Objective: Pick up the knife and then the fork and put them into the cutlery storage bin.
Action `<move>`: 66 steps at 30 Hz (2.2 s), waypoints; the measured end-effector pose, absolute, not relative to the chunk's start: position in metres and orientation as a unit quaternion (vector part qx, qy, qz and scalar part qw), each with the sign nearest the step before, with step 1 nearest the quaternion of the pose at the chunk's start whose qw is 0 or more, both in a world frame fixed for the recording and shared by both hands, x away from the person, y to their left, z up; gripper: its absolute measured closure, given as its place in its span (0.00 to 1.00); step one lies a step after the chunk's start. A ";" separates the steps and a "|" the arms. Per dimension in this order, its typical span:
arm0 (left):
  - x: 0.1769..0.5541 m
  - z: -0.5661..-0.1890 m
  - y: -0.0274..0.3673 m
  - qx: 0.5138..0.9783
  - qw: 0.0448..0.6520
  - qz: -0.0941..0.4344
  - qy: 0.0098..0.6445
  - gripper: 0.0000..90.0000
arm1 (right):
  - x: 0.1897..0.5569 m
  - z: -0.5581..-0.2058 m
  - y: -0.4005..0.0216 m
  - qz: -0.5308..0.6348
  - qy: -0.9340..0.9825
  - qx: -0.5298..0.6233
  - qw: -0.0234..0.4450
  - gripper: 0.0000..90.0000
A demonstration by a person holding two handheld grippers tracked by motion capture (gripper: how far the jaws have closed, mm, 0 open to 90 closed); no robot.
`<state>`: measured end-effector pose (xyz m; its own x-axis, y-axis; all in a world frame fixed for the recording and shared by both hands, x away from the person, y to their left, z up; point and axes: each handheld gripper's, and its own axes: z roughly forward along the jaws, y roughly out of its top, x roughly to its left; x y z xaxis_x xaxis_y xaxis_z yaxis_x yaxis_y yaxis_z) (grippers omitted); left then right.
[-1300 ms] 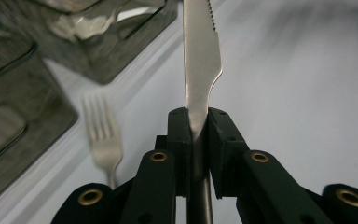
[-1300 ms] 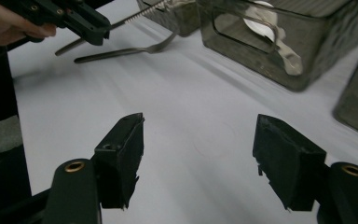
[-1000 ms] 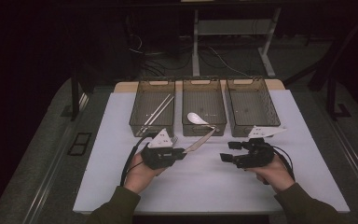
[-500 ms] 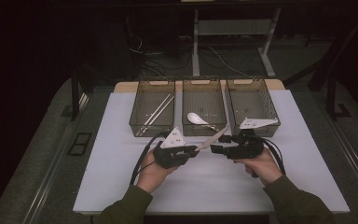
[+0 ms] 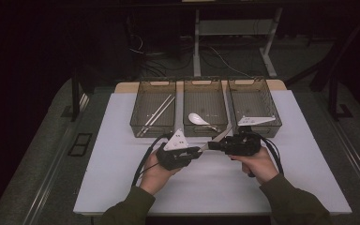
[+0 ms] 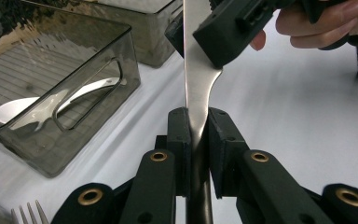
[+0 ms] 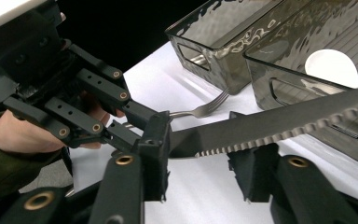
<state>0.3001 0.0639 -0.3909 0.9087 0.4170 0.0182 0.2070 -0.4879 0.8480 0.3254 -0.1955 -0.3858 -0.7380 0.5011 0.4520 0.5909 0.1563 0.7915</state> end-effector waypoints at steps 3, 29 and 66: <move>0.301 -0.391 0.063 0.854 0.474 0.112 0.182 0.88 | 0.327 -0.386 -0.196 -0.545 -0.755 -0.363 0.046 0.72; 0.308 -0.393 0.054 0.846 0.489 0.116 0.178 0.88 | 0.331 -0.367 -0.195 -0.572 -0.739 -0.352 0.056 0.95; 0.289 -0.406 0.156 0.833 0.490 0.105 0.234 0.34 | 0.364 -0.292 -0.276 -0.570 -0.710 -0.403 -0.089 0.98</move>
